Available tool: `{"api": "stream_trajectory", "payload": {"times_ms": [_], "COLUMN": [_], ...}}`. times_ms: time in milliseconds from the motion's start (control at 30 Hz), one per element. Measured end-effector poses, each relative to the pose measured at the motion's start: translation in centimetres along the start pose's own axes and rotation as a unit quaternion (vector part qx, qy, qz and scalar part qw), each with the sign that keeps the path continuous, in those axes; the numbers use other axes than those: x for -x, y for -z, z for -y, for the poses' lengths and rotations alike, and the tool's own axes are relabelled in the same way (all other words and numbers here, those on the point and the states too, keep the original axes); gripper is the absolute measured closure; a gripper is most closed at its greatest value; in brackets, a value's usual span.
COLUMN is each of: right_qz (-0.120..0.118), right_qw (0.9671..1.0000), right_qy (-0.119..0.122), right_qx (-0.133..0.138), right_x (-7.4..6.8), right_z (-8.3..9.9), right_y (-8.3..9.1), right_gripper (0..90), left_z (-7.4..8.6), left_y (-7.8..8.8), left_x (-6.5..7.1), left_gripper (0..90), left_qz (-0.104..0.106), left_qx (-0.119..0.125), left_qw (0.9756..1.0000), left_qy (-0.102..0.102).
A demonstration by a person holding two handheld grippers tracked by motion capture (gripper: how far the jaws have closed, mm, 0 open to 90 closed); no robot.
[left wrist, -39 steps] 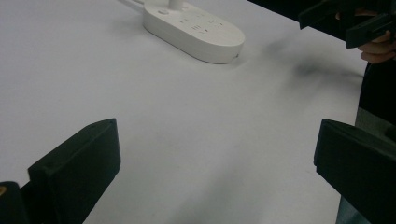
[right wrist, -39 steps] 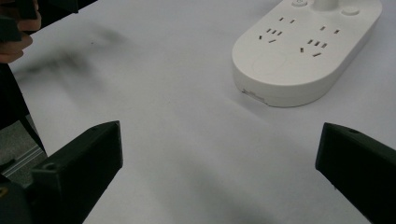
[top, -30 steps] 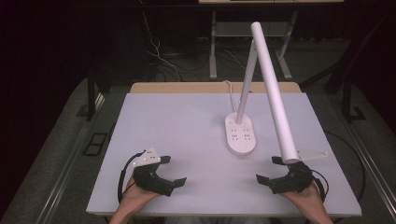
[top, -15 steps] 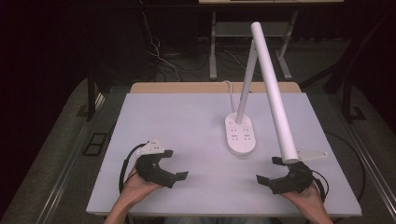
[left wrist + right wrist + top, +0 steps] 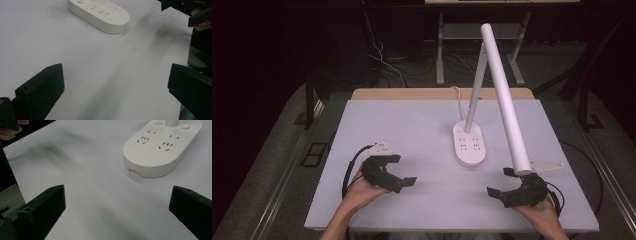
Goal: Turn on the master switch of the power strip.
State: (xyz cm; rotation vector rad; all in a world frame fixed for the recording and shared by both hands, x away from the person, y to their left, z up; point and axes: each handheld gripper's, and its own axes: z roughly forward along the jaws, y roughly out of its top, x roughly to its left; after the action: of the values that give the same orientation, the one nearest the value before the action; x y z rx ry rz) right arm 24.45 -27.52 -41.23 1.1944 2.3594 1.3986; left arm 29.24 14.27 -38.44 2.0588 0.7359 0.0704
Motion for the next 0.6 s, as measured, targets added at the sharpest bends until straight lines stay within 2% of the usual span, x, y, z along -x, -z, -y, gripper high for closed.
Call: {"api": "stream_trajectory", "payload": {"times_ms": [600], "right_qz": [-0.002], "right_qw": [1.0], "right_qy": [0.0], "right_qx": [-0.003], "right_x": [0.1], "right_z": [0.1], "right_y": [-0.1], "right_gripper": [0.1], "left_z": [-2.7], "left_y": [-1.2], "left_x": [-0.8], "left_gripper": [0.0], "left_qz": [0.009], "left_qx": [-0.016], "left_qw": [0.9998], "left_qy": [-0.011]}}
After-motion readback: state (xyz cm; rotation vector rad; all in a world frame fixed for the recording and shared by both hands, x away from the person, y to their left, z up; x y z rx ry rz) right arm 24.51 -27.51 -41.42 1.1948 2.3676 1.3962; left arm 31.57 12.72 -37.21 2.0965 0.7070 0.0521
